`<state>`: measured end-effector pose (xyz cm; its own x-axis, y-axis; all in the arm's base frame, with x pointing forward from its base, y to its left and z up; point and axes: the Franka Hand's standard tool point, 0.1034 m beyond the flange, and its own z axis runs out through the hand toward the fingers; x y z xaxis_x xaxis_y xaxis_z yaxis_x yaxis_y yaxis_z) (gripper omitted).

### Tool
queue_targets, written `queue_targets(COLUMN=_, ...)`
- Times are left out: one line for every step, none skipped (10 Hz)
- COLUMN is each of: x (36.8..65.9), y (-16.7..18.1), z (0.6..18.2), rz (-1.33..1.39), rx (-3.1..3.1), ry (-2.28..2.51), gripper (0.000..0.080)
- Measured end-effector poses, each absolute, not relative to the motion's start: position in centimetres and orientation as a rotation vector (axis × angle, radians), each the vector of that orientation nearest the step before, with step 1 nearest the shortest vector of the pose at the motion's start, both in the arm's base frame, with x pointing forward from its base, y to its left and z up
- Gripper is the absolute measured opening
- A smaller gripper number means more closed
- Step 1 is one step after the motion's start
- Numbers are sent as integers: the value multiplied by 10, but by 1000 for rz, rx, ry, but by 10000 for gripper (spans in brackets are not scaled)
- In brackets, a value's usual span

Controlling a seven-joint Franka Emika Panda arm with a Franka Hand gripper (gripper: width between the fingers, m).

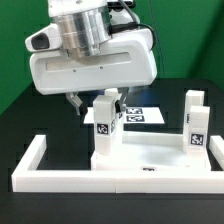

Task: Assemble desk

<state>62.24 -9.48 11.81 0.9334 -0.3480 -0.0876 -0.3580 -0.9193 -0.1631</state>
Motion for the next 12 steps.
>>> queue_targets(x=622, y=-95, z=118, rz=95, rx=-2894, ry=645, gripper=410)
queue_targets(x=622, y=-94, z=118, rz=104, rx=-2873, ry=739, gripper=289)
queue_targets(x=622, y=-94, z=118, rz=113, rx=-2846, ry=845, gripper=289)
queue_targets(x=622, y=-94, z=118, rz=119, rx=-2823, ry=925, gripper=289)
queue_targets(x=623, y=-94, z=117, rz=127, rx=-2792, ry=1022, gripper=289)
queue_targets(x=623, y=-90, z=116, rz=147, rx=-2722, ry=1214, gripper=289)
queue_targets(x=624, y=-86, z=116, rz=168, rx=-2626, ry=1422, gripper=289)
queue_targets(x=625, y=-81, z=115, rz=187, rx=-2507, ry=1625, gripper=289)
queue_targets(x=627, y=-80, z=115, rz=192, rx=-2393, ry=1770, gripper=291)
queue_targets(x=630, y=-78, z=115, rz=194, rx=-2223, ry=1951, gripper=291)
queue_targets(x=634, y=-76, z=114, rz=179, rx=-2099, ry=2073, gripper=291)
queue_targets(x=636, y=-73, z=114, rz=162, rx=-2034, ry=2123, gripper=291)
